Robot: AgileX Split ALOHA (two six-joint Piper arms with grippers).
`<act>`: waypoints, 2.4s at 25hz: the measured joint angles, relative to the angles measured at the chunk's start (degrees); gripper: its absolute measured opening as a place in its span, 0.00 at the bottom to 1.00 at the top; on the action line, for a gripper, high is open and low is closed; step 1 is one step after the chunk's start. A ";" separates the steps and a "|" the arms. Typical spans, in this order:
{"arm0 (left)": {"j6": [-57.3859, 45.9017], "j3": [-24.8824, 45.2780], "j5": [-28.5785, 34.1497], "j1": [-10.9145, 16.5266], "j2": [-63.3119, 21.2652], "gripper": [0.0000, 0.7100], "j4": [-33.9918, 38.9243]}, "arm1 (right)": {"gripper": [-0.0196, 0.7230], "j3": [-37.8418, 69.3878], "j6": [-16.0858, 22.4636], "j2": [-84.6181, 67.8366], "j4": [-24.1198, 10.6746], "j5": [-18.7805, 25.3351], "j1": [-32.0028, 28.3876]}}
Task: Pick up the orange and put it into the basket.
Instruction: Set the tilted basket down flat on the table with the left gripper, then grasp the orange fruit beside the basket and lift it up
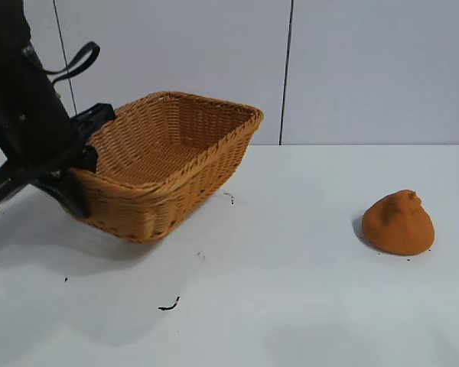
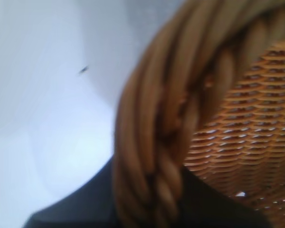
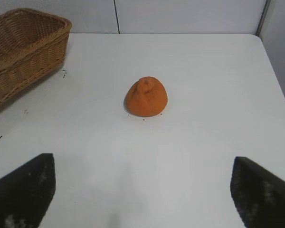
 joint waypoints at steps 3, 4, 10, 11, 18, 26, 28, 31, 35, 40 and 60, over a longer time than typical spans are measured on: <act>13.56 -6.14 5.36 1.00 3.51 0.13 -2.07 | 0.96 0.00 0.00 0.00 0.00 0.00 0.00; 17.97 -8.13 7.11 1.06 4.62 0.13 -2.75 | 0.96 0.00 0.00 0.00 0.00 0.00 0.00; 32.45 -13.07 13.24 1.01 8.77 0.13 -3.80 | 0.96 0.00 0.00 0.00 0.00 0.00 0.00; 33.27 -13.14 13.28 1.01 9.18 0.13 -3.73 | 0.96 0.00 0.00 0.00 0.00 0.00 0.00; 34.07 -13.14 10.99 1.01 12.34 0.13 -3.79 | 0.96 0.00 0.00 0.00 0.00 0.07 0.00; 35.39 -13.09 9.53 1.01 17.28 0.13 -5.03 | 0.96 0.00 0.00 0.00 0.00 0.12 0.00; 35.52 -13.09 9.29 1.01 17.28 0.15 -5.07 | 0.96 0.00 0.00 0.00 0.00 0.12 0.00; 35.57 -13.09 8.67 1.01 17.11 0.32 -5.53 | 0.96 0.00 0.00 0.00 0.00 0.12 0.00; 35.61 -13.09 8.73 1.01 17.06 0.79 -6.60 | 0.96 0.00 0.00 0.00 0.00 0.12 0.00; 35.61 -13.82 11.57 1.01 17.06 0.96 -6.51 | 0.96 0.00 0.00 0.00 0.00 0.12 0.00; 37.27 -18.83 15.08 5.30 3.88 0.98 10.73 | 0.96 0.00 0.00 0.00 0.00 0.01 0.00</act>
